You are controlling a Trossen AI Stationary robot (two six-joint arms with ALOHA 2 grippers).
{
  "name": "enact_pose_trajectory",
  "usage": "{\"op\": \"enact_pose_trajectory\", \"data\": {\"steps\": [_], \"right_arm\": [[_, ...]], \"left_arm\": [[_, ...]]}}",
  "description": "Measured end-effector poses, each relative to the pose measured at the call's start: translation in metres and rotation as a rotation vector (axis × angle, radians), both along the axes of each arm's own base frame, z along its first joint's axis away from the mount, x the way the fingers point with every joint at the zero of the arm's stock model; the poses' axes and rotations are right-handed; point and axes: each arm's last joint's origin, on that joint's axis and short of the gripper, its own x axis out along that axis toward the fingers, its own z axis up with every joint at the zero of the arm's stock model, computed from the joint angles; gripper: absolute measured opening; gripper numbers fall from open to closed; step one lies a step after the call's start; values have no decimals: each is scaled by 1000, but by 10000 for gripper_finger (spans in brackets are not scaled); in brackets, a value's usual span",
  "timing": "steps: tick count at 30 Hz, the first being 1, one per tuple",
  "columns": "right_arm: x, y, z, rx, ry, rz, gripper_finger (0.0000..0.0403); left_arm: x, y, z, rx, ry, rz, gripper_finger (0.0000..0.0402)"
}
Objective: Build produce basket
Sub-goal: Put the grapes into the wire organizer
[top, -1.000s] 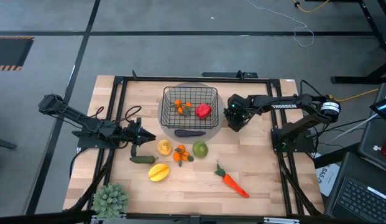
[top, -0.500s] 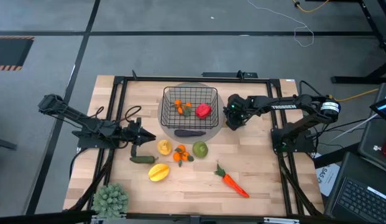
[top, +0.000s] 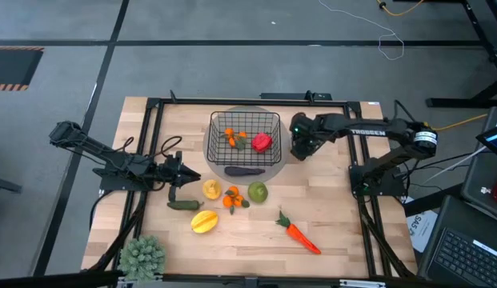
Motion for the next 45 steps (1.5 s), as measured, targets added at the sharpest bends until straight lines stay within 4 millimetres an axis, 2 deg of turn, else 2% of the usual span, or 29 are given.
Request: {"op": "enact_pose_trajectory", "data": {"steps": [7, 15, 21, 27, 33, 45], "right_arm": [[12, 9, 59, -115, 23, 6, 1], [30, 22, 123, -222, -162, 96, 1], [43, 37, 156, -277, -314, 215, 1], [60, 49, 173, -290, -515, 392, 1], [75, 52, 181, -292, -671, 524, 0], [86, 52, 177, -284, -699, 579, 0]], "left_arm": [[0, 0, 0, 0, 0, 0, 41], [0, 0, 0, 0, 0, 0, 41], [0, 0, 0, 0, 0, 0, 41], [0, 0, 0, 0, 0, 0, 41], [0, 0, 0, 0, 0, 0, 41], [0, 0, 0, 0, 0, 0, 41]]}}
